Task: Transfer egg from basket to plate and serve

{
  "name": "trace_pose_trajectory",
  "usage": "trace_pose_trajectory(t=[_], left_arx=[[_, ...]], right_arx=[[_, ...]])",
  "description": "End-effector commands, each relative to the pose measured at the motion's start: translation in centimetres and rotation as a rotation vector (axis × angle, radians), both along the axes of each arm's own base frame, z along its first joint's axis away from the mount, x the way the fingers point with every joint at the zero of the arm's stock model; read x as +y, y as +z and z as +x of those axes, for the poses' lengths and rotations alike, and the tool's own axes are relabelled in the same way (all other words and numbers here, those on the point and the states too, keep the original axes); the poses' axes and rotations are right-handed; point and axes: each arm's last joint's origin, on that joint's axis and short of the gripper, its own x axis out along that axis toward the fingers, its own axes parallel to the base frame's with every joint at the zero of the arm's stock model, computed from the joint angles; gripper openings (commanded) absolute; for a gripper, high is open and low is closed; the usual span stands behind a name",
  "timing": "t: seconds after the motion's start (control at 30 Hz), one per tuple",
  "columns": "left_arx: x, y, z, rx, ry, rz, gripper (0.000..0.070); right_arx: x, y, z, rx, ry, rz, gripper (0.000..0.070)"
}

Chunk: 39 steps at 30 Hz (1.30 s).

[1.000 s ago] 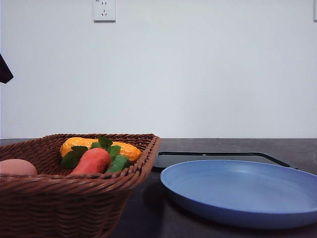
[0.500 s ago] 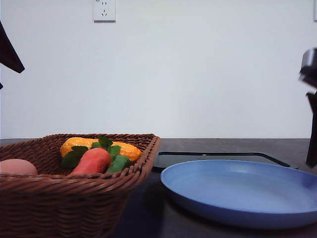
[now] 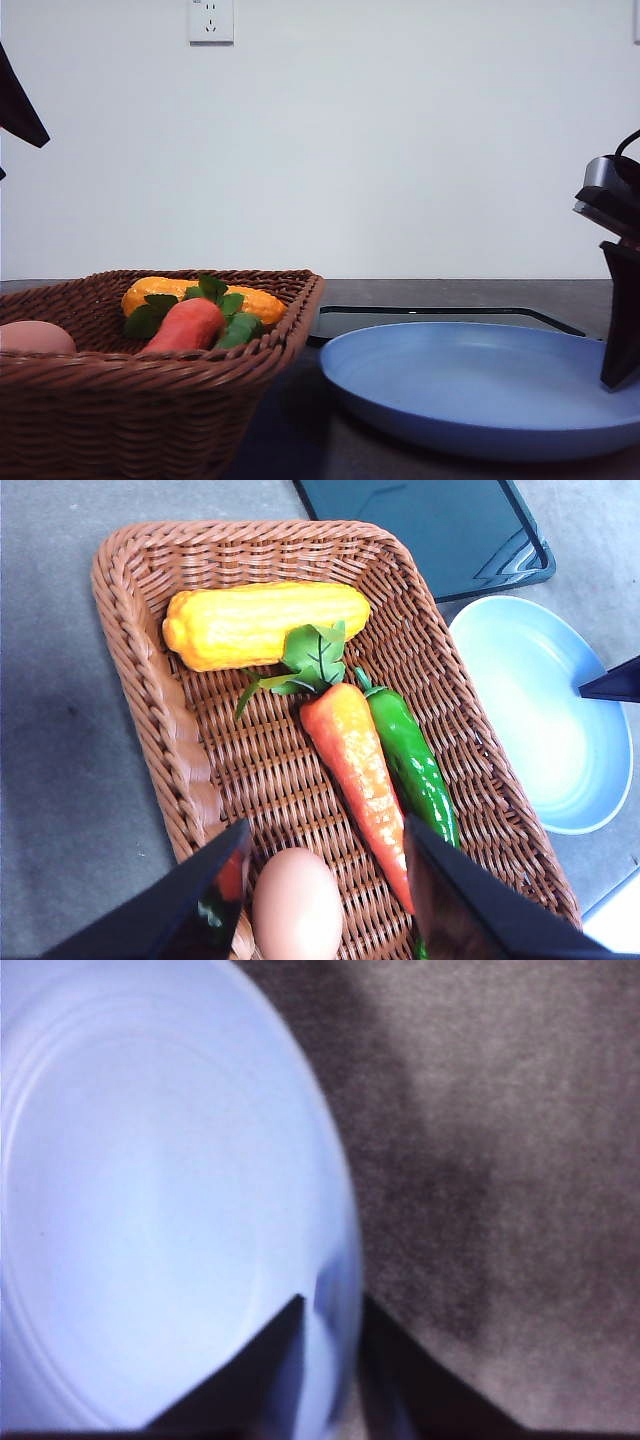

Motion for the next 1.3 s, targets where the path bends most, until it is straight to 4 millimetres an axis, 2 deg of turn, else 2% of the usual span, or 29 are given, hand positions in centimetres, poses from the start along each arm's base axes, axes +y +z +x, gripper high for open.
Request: trace_pose_trajectory(t=[0.0,0.17,0.33,0.57,0.73,0.93,1.07,1.27], left_arx=[[-0.1,0.4,0.2,-0.010,-0.007,-0.008,0.0312],[-0.1,0.4,0.2,-0.010,-0.007,-0.009,0.0323],[-0.1,0.4,0.1,-0.007,-0.007,-0.010,0.0479],[-1.3,0.6,-0.4,0.013,-0.064,0.026,0.0475],[-3.0,1.1,-0.9,0.035,-0.083,0.176,0.0475],[-5.8,1.5,-0.9,0.054,-0.153,0.331,0.0475],[-7.7,0.6,-0.3,0.084,-0.150,0.429,0.0475],[-9.7,-2.1,0.9,0.199,-0.184,0.523,0.0475]], right_arx=[[0.1,0.1,0.4,-0.009,-0.001,0.005,0.0000],[0.1,0.4,0.3,-0.014,-0.007,0.008,0.0000],[-0.2,1.8,-0.5,-0.052,-0.017,0.014,0.0000],[-1.9,4.7,-2.5,-0.140,-0.091,0.019,0.0000],[-3.2,6.3,-3.8,-0.221,-0.161,0.022,0.0000],[-3.8,7.4,-4.6,-0.287,-0.202,0.027,0.0000],[-3.8,7.6,-4.8,-0.294,-0.201,0.030,0.0000],[-3.8,7.6,-4.9,-0.293,-0.200,0.030,0.0000]])
